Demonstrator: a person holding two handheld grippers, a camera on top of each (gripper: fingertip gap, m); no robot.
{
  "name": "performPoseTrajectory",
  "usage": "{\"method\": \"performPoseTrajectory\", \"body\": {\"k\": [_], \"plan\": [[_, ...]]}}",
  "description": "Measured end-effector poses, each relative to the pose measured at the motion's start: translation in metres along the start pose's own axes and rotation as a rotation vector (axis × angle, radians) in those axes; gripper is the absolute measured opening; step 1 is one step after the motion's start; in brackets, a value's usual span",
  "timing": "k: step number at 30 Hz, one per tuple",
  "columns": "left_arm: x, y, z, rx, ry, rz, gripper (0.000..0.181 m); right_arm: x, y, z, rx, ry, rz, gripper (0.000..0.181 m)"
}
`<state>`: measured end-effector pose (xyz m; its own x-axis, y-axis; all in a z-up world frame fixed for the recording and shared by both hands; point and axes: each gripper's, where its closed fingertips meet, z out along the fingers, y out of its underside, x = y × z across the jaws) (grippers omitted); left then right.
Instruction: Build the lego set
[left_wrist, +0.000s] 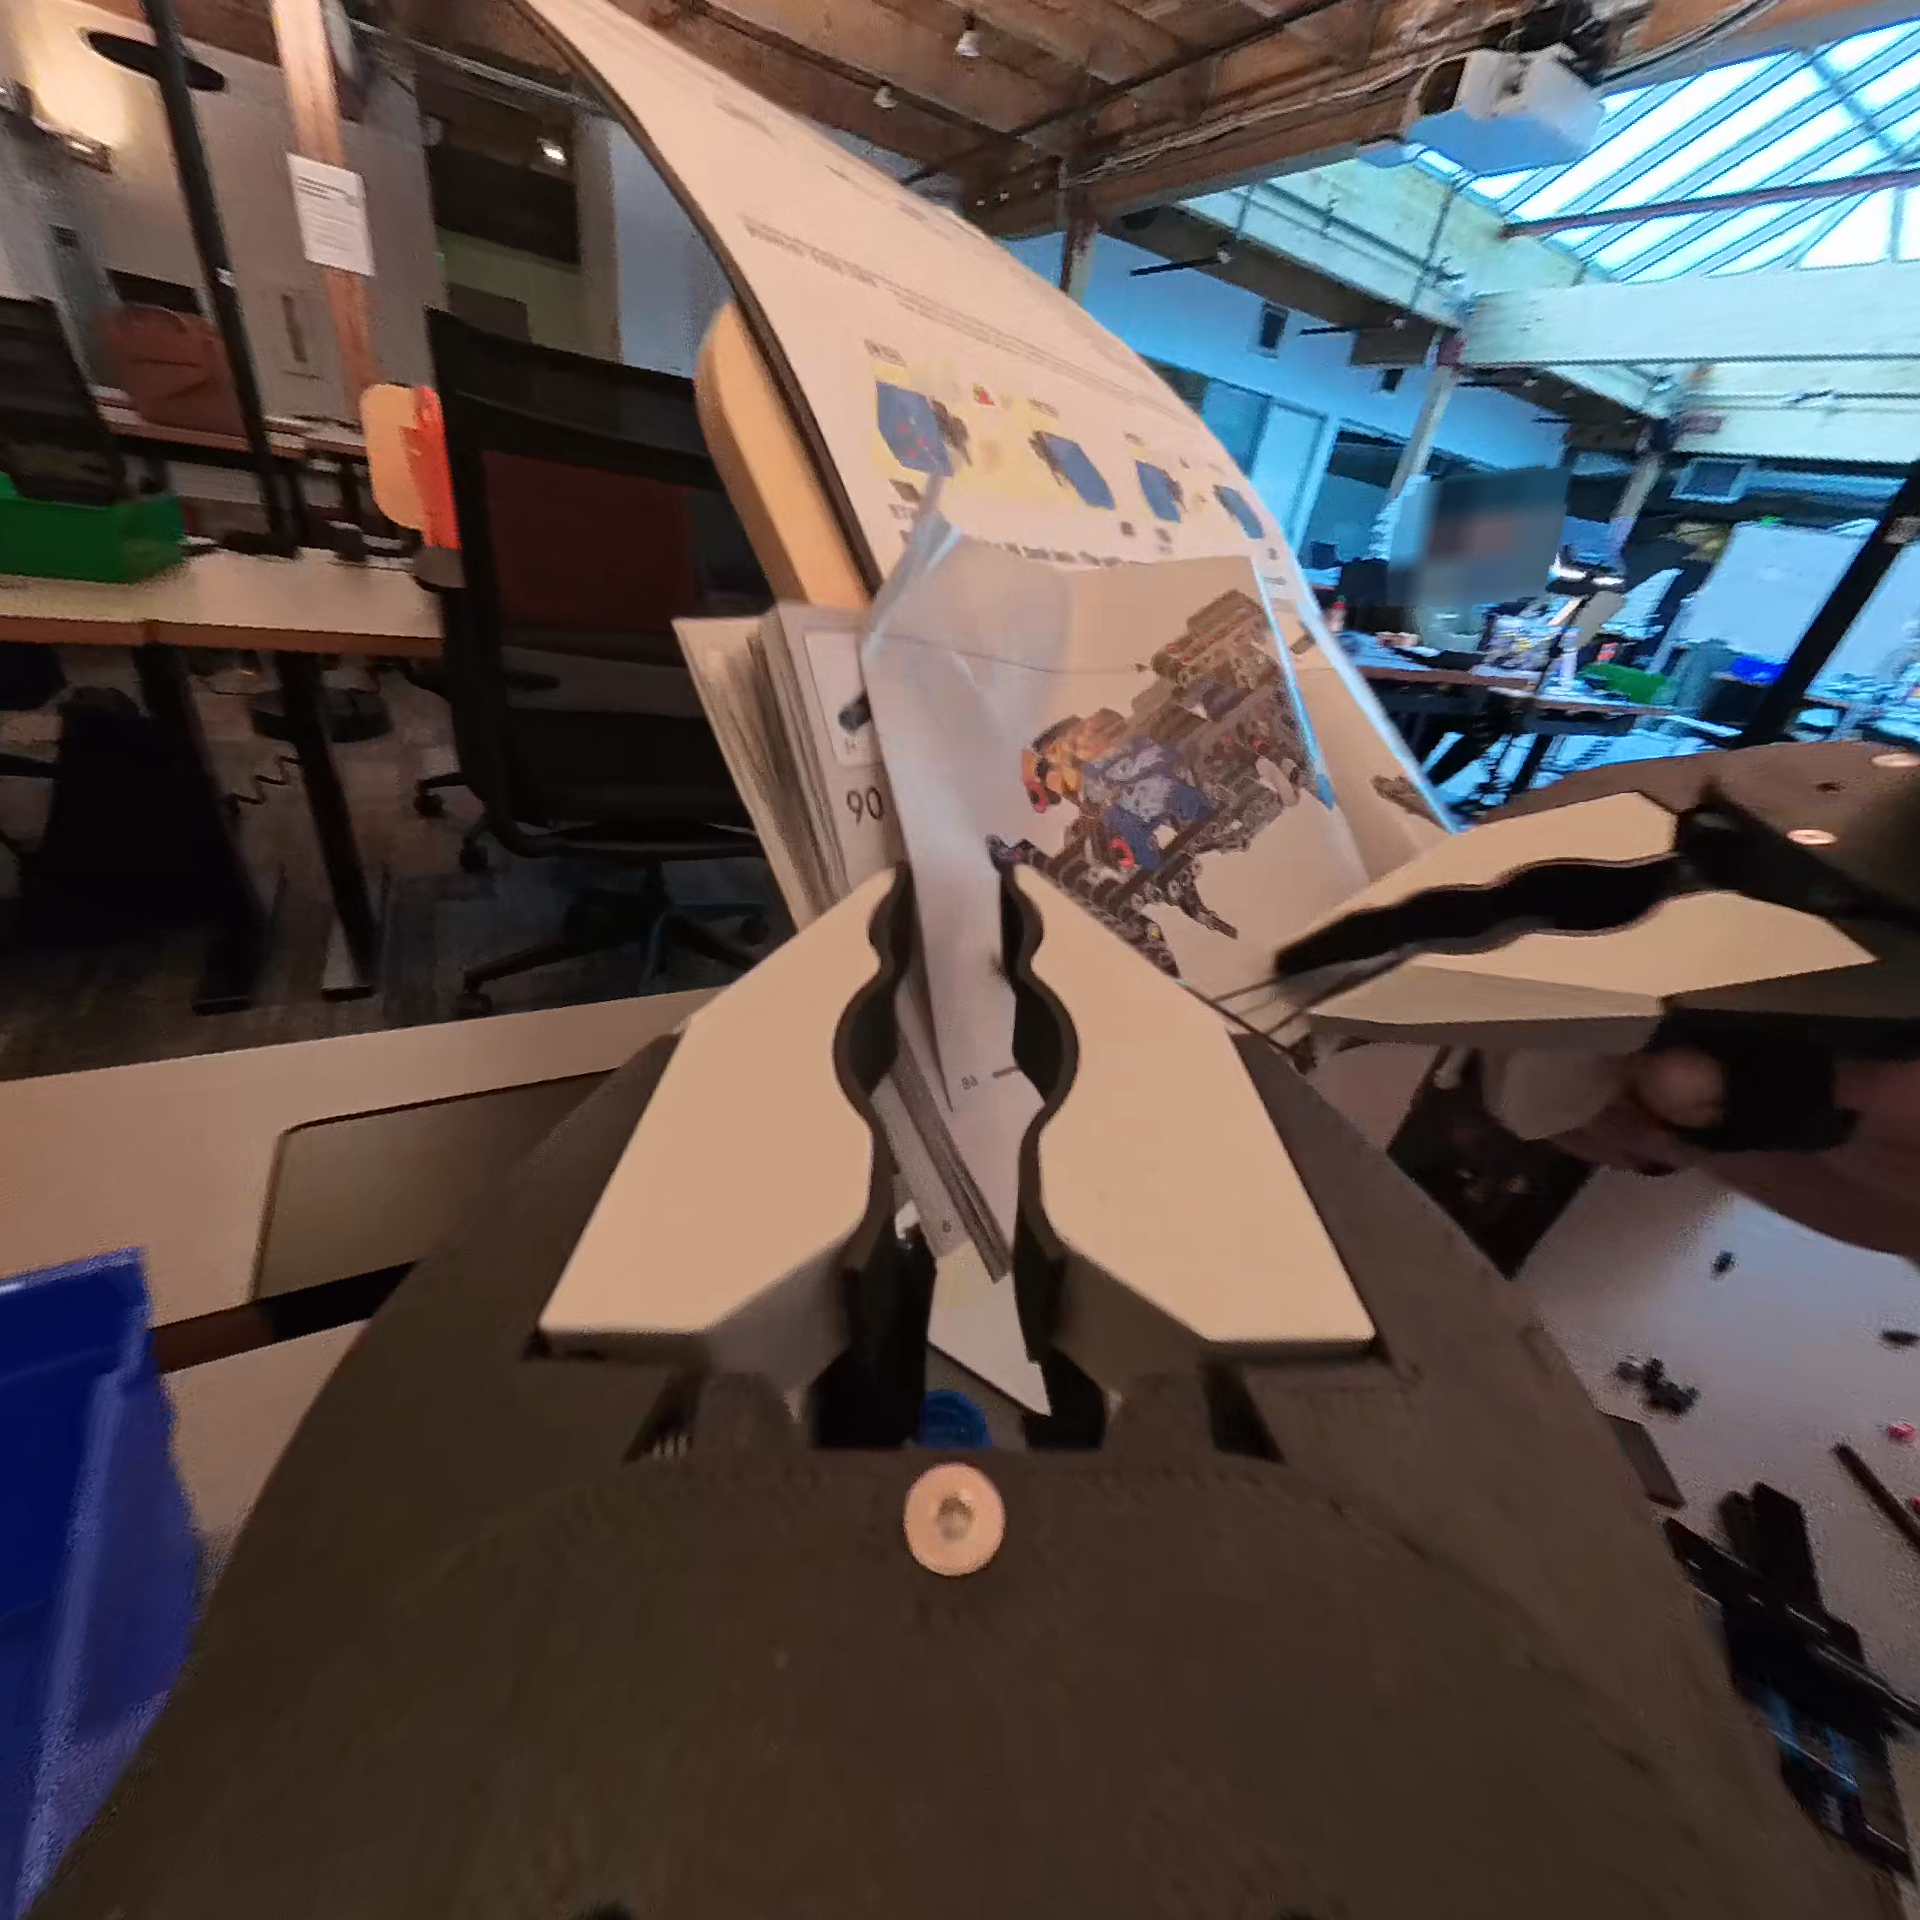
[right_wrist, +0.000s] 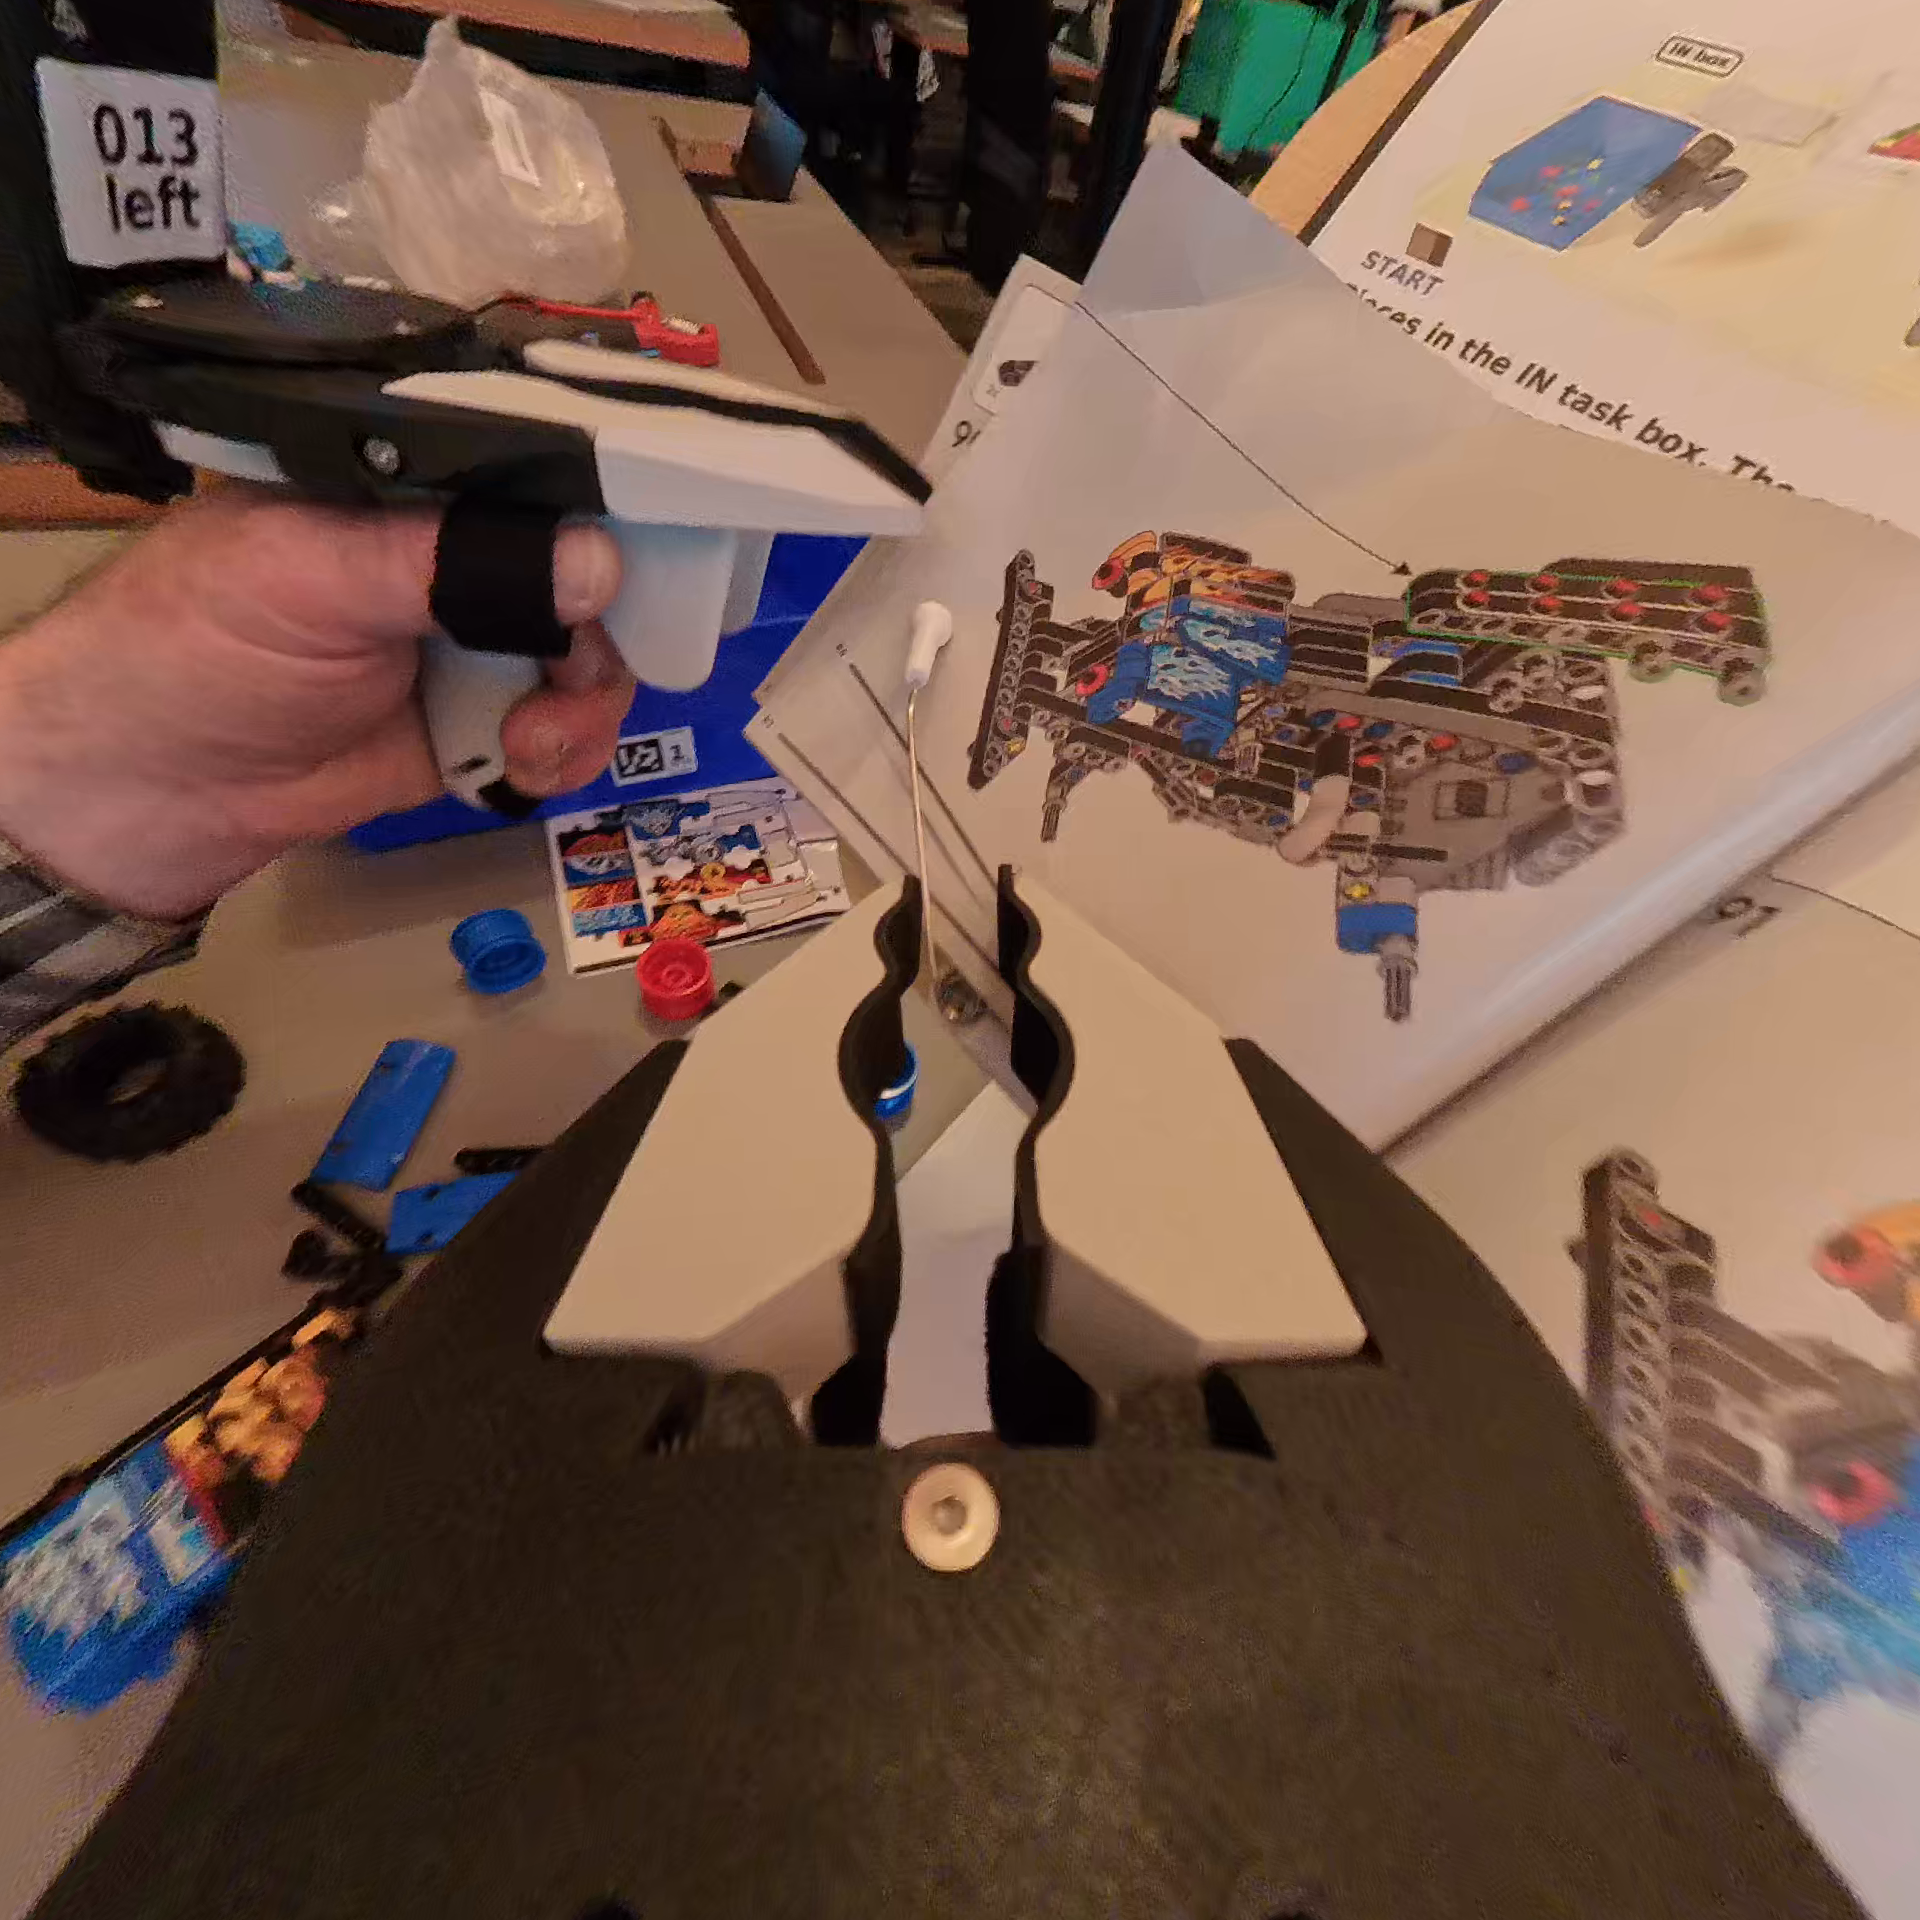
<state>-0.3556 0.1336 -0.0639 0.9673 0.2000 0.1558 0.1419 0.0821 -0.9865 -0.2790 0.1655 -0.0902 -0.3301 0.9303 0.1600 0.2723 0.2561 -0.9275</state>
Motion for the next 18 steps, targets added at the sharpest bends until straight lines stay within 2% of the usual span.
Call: {"method": "performPoseTrajectory", "body": {"k": [5,7,9,13,15,18], "plan": [[-0.016,-0.037,-0.022,0.054,-0.185,0.114,0.053,-0.008,-0.014,-0.06,0.0,0.017,-0.072,0.019],[-0.013,-0.058,-0.034,0.085,-0.239,0.185,0.059,-0.019,-0.013,-0.09,-0.033,0.008,-0.109,0.028],[-0.004,-0.078,-0.045,0.119,-0.266,0.255,0.06,-0.034,-0.008,-0.123,-0.073,-0.008,-0.146,0.029],[0.043,-0.101,-0.051,0.141,-0.173,0.333,0.054,-0.064,0.018,-0.179,-0.154,-0.003,-0.182,0.03],[0.07,-0.096,-0.045,0.096,-0.112,0.389,0.054,-0.082,0.041,-0.201,-0.209,-0.016,-0.181,0.029],[0.113,-0.073,-0.035,-0.003,0.007,0.473,0.054,-0.109,0.091,-0.227,-0.322,-0.061,-0.156,0.029]]}}
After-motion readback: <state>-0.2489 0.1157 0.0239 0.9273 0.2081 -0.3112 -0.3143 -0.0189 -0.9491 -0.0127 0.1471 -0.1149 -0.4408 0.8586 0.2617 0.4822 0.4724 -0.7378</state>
